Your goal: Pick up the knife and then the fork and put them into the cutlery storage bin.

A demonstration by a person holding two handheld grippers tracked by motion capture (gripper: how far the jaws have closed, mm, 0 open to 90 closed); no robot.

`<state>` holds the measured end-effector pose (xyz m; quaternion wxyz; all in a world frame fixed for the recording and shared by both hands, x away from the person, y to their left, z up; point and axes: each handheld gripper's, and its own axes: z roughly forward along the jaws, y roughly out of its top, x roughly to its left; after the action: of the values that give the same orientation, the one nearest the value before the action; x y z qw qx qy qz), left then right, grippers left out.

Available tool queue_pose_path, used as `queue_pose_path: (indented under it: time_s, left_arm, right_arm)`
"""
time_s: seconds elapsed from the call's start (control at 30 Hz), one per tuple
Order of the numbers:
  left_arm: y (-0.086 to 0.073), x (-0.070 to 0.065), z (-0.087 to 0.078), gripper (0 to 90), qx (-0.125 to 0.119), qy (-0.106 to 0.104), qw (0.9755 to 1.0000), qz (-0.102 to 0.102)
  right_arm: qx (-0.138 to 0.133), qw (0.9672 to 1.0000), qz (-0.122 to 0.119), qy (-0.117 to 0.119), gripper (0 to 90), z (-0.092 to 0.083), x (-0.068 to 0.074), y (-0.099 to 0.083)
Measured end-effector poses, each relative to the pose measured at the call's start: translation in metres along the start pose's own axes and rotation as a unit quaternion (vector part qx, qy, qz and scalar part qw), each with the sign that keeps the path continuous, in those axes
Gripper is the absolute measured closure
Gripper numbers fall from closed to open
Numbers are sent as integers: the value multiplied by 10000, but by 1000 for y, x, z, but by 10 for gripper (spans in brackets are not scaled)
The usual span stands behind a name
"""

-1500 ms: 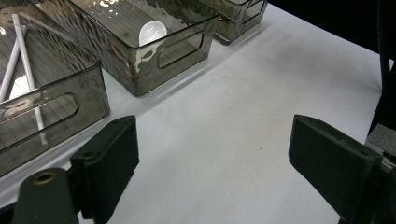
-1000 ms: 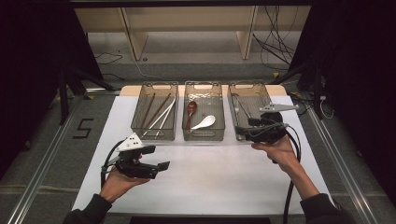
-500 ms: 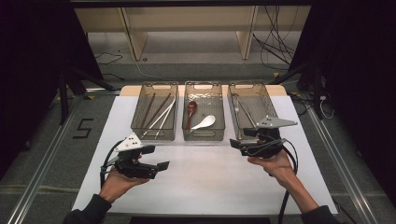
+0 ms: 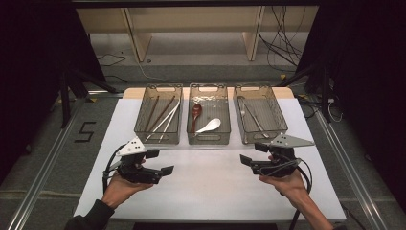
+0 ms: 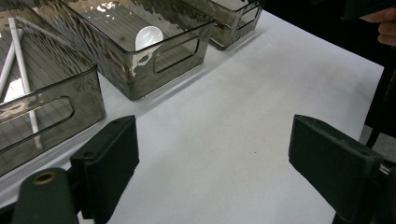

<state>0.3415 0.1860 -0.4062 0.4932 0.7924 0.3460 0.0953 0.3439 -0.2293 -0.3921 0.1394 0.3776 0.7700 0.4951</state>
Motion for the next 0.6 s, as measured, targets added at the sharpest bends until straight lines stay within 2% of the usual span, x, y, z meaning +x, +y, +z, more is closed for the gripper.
queue_pose_path:
  time_s: [0.27,0.37,0.6]
  left_arm:
    - [-1,-1,-1,155,-10,-33,10000,10]
    - [-2,-1,-2,155,-33,-36,10000,4]
    - [-2,-3,-2,154,-65,-60,10000,-37]
  right_arm:
    - [-142,9999,47,-75,224,-13,7,-14]
    - [-180,9998,-13,-131,212,-18,8,-19]
    - [-254,9995,84,-196,195,-25,7,-26]
